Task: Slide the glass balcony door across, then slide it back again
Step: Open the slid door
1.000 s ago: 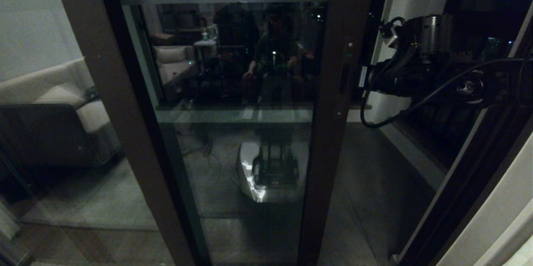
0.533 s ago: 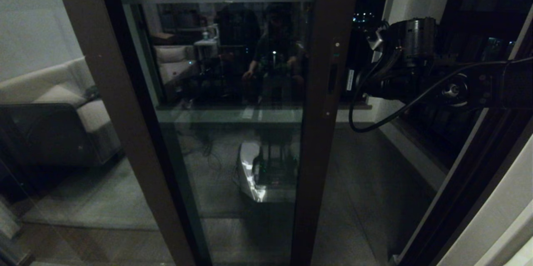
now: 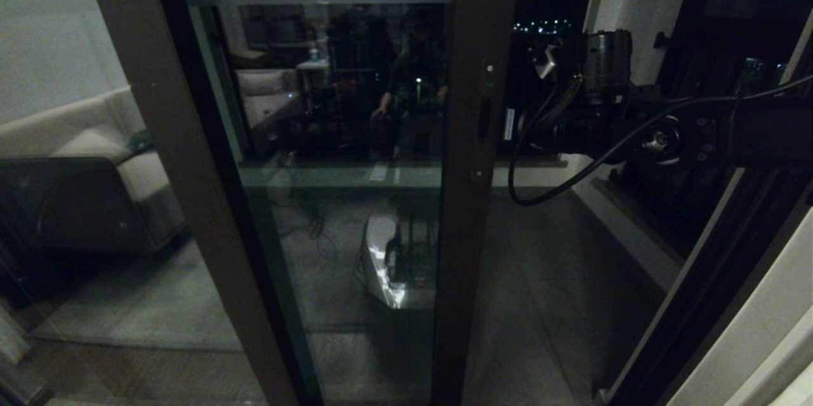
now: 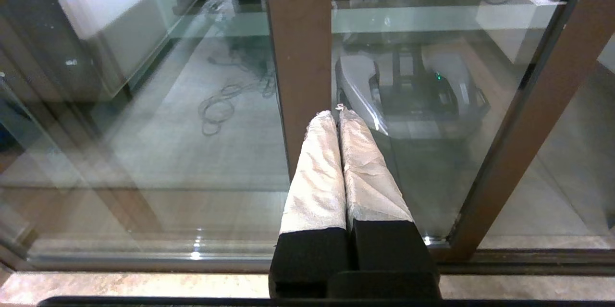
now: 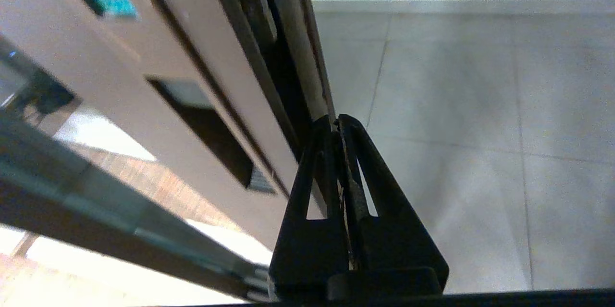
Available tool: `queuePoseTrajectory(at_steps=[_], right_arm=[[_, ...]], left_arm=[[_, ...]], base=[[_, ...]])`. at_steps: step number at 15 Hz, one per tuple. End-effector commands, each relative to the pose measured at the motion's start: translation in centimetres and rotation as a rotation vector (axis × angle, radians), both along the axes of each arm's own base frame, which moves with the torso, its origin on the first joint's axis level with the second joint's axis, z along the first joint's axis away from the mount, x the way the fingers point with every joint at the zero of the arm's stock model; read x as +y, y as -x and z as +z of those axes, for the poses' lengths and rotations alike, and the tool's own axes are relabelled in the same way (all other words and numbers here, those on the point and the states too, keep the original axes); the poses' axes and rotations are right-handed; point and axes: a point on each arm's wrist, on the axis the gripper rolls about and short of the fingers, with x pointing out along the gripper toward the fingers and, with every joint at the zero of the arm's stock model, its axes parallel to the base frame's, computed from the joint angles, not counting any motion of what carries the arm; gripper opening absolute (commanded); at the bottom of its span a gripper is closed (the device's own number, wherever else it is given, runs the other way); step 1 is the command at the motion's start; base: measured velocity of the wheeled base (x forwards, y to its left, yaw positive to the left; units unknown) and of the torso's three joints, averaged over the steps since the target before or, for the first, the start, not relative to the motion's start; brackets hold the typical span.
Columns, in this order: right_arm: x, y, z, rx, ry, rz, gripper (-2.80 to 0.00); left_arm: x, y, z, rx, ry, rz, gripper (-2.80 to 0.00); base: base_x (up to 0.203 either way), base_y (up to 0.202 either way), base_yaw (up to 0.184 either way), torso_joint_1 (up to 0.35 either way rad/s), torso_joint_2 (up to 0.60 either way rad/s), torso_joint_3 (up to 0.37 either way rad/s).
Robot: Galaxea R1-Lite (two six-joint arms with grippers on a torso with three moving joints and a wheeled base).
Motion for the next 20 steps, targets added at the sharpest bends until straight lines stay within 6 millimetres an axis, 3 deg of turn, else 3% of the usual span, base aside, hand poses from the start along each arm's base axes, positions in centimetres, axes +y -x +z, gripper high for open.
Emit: queuePoseTrajectory(at_steps=[1, 20], right_arm=[[1.1, -0.6, -0.5, -0.002, 0.005, -0.015, -2.8], [5.5, -0.2, -2.0, 0.013, 0.014, 0.074, -2.8]], left_arm=[[0.0, 0.0, 0.0, 0.0, 0.0, 0.0, -2.8], [0.0, 0.0, 0.0, 0.0, 0.0, 0.0, -2.8]], base=[[0.0, 0.0, 0.0, 0.0, 0.0, 0.0], [0.0, 0.0, 0.0, 0.0, 0.0, 0.0]])
